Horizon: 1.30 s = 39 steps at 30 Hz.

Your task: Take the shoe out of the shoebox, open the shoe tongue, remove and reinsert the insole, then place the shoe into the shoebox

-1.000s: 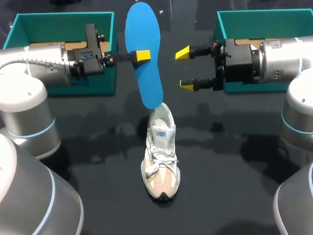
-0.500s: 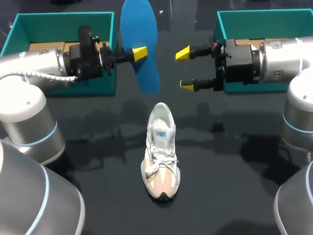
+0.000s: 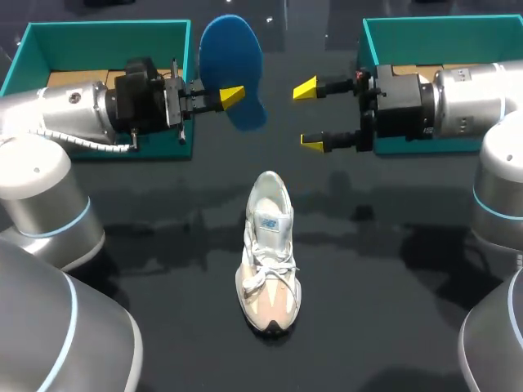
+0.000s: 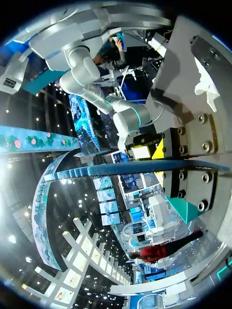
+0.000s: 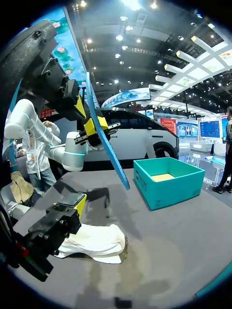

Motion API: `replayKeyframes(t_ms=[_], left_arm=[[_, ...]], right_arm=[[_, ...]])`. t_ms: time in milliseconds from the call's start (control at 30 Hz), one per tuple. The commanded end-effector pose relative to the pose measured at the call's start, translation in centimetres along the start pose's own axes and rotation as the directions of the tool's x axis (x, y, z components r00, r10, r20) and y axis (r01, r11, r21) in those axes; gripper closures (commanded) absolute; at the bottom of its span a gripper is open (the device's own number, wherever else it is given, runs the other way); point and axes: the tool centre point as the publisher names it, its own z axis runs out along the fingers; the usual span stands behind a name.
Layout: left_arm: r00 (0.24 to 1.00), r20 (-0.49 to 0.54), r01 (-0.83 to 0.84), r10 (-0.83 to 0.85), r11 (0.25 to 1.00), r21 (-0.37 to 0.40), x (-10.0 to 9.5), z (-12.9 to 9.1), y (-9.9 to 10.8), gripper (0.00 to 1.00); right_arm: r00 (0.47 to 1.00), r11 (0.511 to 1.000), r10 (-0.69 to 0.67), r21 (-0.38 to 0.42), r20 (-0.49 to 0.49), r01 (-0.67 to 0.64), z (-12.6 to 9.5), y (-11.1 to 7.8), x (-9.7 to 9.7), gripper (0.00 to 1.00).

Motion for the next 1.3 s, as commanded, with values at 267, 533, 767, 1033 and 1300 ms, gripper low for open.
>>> replayKeyframes(t_ms=[267,533,767,1033,1300], left_arm=[[0.975,-0.081,-0.211,0.207,0.977,-0.033,-0.68,-1.07,0.19,1.00],[0.975,-0.081,-0.211,0.207,0.977,-0.033,-0.68,-1.07,0.19,1.00],[0.915,-0.103,-0.391,0.389,0.920,0.000,-0.50,-0.88,-0.12,1.00],[0.789,-0.133,-0.604,0.600,0.797,0.007,-0.38,-1.23,0.23,1.00],[0.618,-0.143,-0.778,0.773,0.627,0.029,-0.55,-0.98,0.80,1.00]], right_arm=[[1.000,1.000,0.001,-0.002,0.002,-0.001,0.23,0.00,-0.02,0.00],[1.000,1.000,0.001,-0.002,0.002,-0.001,0.23,0.00,-0.02,0.00],[1.000,1.000,0.001,-0.002,0.002,-0.001,0.23,0.00,-0.02,0.00],[1.000,1.000,0.001,-0.002,0.002,-0.001,0.23,0.00,-0.02,0.00],[1.000,1.000,-0.010,0.013,0.016,0.010,0.31,-0.01,0.27,0.00]])
